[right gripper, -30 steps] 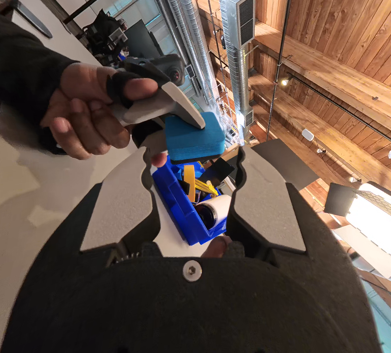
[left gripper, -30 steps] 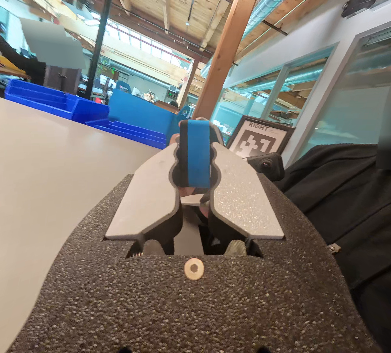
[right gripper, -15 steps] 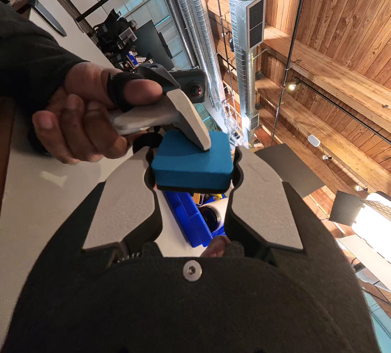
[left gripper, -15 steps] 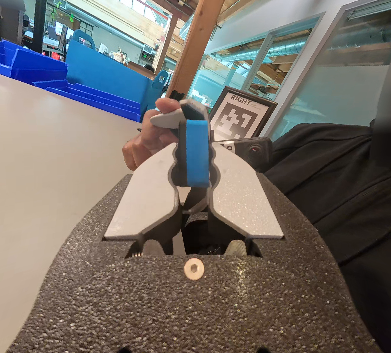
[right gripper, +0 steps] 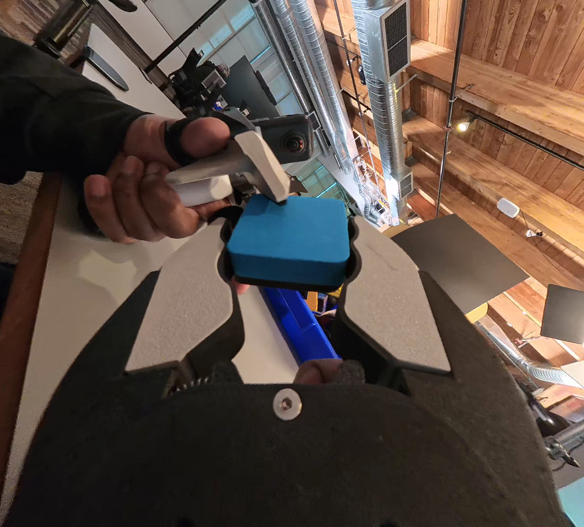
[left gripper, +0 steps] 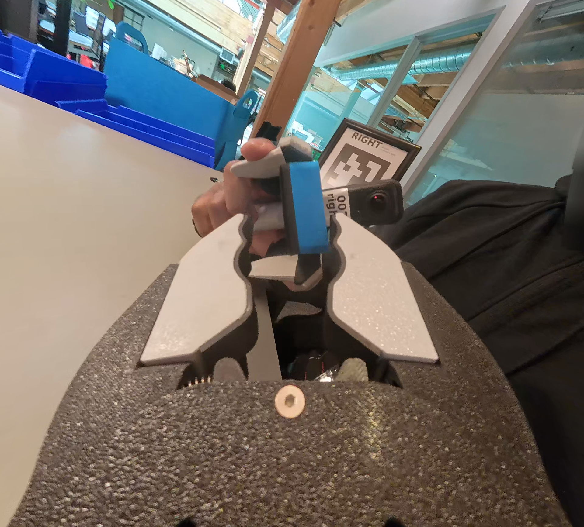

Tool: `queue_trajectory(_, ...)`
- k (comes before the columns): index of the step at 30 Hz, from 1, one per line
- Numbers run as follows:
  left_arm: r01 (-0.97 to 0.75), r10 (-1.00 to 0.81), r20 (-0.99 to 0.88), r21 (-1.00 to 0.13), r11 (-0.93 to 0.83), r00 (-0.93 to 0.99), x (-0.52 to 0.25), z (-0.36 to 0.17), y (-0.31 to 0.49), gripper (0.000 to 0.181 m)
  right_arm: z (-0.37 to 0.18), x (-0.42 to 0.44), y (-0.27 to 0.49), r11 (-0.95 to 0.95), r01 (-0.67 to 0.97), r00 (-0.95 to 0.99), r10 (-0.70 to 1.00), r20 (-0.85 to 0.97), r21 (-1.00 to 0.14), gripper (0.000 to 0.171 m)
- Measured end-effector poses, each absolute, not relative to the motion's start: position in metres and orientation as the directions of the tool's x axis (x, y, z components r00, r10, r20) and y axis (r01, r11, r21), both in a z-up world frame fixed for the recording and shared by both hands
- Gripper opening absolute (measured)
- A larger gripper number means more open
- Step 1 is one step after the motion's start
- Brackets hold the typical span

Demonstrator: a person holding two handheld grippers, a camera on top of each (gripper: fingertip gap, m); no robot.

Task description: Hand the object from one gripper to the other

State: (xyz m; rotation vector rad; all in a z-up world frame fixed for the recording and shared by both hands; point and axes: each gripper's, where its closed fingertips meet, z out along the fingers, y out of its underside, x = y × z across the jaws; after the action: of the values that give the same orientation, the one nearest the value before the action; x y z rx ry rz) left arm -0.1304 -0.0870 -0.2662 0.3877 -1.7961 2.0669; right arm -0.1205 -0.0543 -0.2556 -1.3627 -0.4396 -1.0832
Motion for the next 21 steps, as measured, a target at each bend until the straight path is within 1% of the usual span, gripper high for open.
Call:
queue_trajectory(4, -0.445, 0.11, 0.436, -0.892, -0.075, -0.893, -0.136, -0.269, -0.09, 0.047, -0.252, -0.12, -0.056, -0.135, 0.818, 0.479, -0.376, 0.793, -0.559, 0.07)
queue_trajectory(7, -0.435, 0.141, 0.422, -0.897, -0.08, -0.896, -0.141, -0.267, -0.089, 0.026, -0.253, -0.119, -0.056, -0.149, 0.822, 0.464, -0.382, 0.799, -0.549, 0.07)
queue_trajectory(8, -0.429, 0.129, 0.417, -0.899, -0.084, -0.9, -0.14, -0.267, -0.089, 0.026, -0.253, -0.118, -0.056, -0.147, 0.82, 0.468, -0.384, 0.796, -0.553, 0.07)
queue_trajectory(10, -0.398, 0.089, 0.39, -0.911, -0.11, -0.917, -0.136, -0.265, -0.087, 0.026, -0.255, -0.116, -0.055, -0.143, 0.795, 0.506, -0.38, 0.774, -0.59, 0.071)
queue_trajectory(12, -0.329, 0.019, 0.331, -0.925, -0.189, -0.943, -0.125, -0.257, -0.077, 0.026, -0.254, -0.113, -0.056, -0.121, 0.753, 0.567, -0.377, 0.732, -0.646, 0.075)
queue_trajectory(14, -0.205, -0.07, 0.229, -0.946, -0.249, -0.971, -0.116, -0.249, -0.063, 0.025, -0.252, -0.108, -0.06, -0.081, 0.692, 0.645, -0.376, 0.665, -0.717, 0.075)
queue_trajectory(15, -0.119, -0.127, 0.152, -0.964, -0.237, -0.98, -0.114, -0.248, -0.058, 0.025, -0.251, -0.107, -0.062, -0.051, 0.647, 0.698, -0.364, 0.617, -0.761, 0.076)
queue_trajectory(16, -0.022, -0.185, 0.059, -0.981, -0.195, -0.981, -0.113, -0.25, -0.055, 0.025, -0.251, -0.106, -0.063, -0.016, 0.588, 0.758, -0.338, 0.558, -0.808, 0.075)
queue_trajectory(18, 0.2, -0.265, -0.184, -0.979, -0.037, -0.947, -0.116, -0.261, -0.055, 0.025, -0.253, -0.108, -0.064, 0.046, 0.45, 0.87, -0.249, 0.426, -0.892, 0.072)
queue_trajectory(20, 0.388, -0.266, -0.395, -0.918, 0.08, -0.879, -0.124, -0.27, -0.058, 0.025, -0.256, -0.116, -0.062, 0.073, 0.369, 0.921, -0.163, 0.354, -0.926, 0.07)
queue_trajectory(21, 0.45, -0.252, -0.456, -0.889, 0.087, -0.853, -0.129, -0.27, -0.059, 0.025, -0.259, -0.119, -0.061, 0.067, 0.367, 0.924, -0.142, 0.355, -0.928, 0.068)
